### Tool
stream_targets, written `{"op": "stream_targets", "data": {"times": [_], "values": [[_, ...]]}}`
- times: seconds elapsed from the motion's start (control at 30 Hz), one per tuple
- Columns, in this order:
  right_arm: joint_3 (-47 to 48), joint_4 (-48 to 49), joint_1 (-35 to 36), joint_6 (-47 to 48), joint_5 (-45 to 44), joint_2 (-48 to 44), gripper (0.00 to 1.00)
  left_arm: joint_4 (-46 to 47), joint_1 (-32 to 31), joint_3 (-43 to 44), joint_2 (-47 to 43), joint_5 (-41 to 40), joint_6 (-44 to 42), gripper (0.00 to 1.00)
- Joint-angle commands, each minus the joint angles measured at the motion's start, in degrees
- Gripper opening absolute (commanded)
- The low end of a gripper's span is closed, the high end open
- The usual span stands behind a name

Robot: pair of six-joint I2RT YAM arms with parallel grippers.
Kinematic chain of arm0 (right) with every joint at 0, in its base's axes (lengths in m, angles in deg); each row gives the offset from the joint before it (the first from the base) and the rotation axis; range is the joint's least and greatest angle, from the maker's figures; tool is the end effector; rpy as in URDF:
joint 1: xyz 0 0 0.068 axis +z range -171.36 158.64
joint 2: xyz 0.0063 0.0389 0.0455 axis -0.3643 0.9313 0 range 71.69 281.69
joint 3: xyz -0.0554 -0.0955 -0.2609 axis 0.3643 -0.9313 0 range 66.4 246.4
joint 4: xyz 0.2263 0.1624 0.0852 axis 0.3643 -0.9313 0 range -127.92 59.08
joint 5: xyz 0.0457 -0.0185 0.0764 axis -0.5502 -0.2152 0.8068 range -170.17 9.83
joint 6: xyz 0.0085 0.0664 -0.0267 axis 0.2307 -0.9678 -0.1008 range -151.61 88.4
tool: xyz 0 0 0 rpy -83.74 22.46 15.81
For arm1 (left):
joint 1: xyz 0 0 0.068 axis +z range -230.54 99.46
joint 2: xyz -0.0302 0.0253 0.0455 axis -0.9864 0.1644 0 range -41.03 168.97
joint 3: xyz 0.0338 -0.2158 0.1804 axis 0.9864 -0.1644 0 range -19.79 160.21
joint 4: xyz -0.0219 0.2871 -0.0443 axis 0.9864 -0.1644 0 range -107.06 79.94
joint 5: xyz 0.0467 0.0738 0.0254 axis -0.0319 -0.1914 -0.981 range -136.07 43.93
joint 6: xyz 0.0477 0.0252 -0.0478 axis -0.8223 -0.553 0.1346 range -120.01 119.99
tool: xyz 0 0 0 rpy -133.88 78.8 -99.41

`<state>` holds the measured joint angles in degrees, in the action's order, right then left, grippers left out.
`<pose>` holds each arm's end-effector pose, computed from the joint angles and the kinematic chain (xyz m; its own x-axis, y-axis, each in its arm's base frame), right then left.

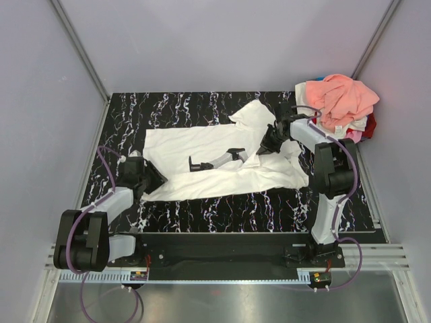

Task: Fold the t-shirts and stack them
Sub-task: Fold the tshirt

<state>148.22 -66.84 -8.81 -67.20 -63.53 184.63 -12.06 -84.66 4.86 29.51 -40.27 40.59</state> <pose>0.4317 0.1138 0.1542 -0.9155 0.3674 -0.1638 0.2650 0.8572 0.4416 0.2524 -0.0242 0.1168 -0.6524 -0.6022 -0.4602 -0.3760 0.7844 -0.4933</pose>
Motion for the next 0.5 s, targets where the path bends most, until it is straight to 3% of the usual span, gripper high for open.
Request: {"op": "stream_targets", "data": {"times": [0.0, 0.13, 0.23, 0.27, 0.3, 0.4, 0.47], "values": [[6.2, -3.1, 0.7, 1.1, 0.0, 2.4, 0.00, 1.0, -0.4, 1.6, 1.3, -1.1, 0.1, 0.45], [16.8, -8.4, 0.8, 1.7, -0.2, 8.6, 0.00, 1.0, -0.4, 1.7, 1.4, -1.0, 0.2, 0.45], [23.8, -11.2, 0.9, 2.0, 0.8, 13.3, 0.10, 1.0, -0.4, 1.8, 1.5, -1.0, 0.1, 0.45], [25.3, -11.6, 1.1, 2.0, 1.3, 14.5, 0.18, 1.0, -0.4, 1.7, 1.6, -1.1, 0.1, 0.45], [26.6, -12.1, 1.0, 2.2, 2.2, 15.5, 0.39, 0.9, -0.4, 1.9, 1.8, -1.1, 0.1, 0.45], [31.8, -14.7, 1.2, 3.3, 2.2, 18.6, 0.63, 0.9, -0.4, 1.9, 1.8, -1.1, 0.1, 0.45], [34.0, -16.6, 1.2, 4.2, 1.4, 18.4, 0.71, 0.7, -0.4, 1.9, 1.7, -1.2, 0.0, 0.45]]}}
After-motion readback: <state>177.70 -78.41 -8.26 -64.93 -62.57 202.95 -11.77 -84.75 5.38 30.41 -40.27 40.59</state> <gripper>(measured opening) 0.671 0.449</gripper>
